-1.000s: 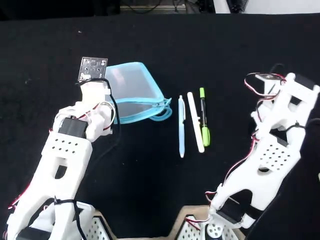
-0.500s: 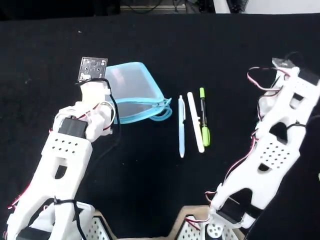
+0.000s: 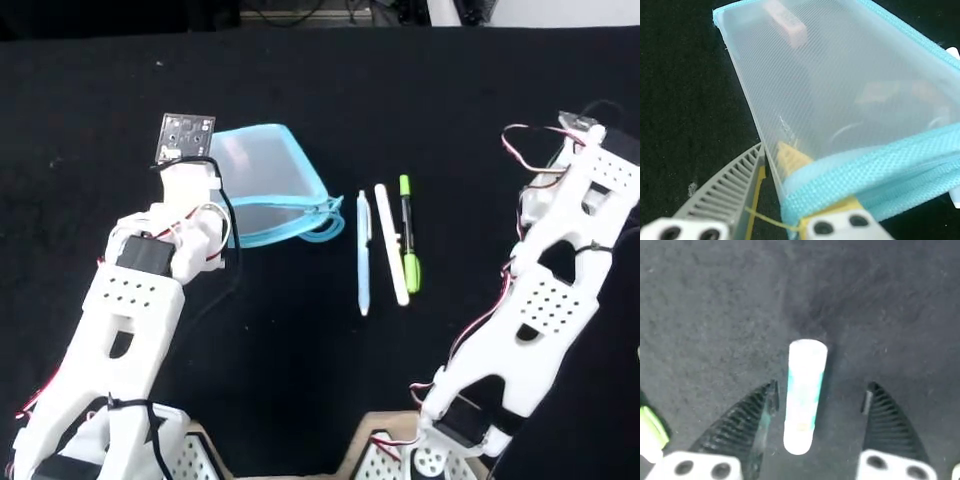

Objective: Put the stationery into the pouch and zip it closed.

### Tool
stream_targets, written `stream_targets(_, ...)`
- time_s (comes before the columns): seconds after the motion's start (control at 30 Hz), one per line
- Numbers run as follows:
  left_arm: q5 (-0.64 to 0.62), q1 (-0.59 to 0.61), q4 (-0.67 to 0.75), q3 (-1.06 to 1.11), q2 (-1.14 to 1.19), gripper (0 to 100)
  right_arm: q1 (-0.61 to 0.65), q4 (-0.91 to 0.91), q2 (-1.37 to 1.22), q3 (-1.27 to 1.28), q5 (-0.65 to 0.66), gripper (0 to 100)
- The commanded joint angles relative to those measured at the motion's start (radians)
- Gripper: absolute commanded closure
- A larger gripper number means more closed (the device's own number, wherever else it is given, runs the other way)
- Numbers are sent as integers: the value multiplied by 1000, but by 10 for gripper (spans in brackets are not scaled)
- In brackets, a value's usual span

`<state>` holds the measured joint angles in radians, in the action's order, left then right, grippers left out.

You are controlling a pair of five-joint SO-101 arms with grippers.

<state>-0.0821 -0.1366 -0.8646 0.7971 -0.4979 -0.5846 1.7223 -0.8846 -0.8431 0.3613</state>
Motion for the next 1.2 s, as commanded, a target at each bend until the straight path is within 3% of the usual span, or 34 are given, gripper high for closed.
stream_targets(0.0, -5, -7, -12, 62, 15, 970, 37, -6, -8, -12, 78, 791)
stream_targets(0.3, -5, -7, -12, 62, 15, 970, 31, -141, -122, 7, 89, 798)
stream_targets(0.37, -5, -7, -12, 62, 15, 970, 31, -141, -119, 1, 60, 854)
stream_targets(0.43, -5, -7, -12, 62, 15, 970, 26, -137, -105, -30, 18, 984)
stream_targets(0.53, -5, -7, -12, 62, 15, 970, 9, -87, -85, -82, -15, 988)
stream_targets(0.8, -5, -7, -12, 62, 15, 970, -31, 23, -39, -189, 232, 988)
stream_targets(1.17, -3, -7, -8, 62, 15, 970, -58, 31, -31, -93, 287, 988)
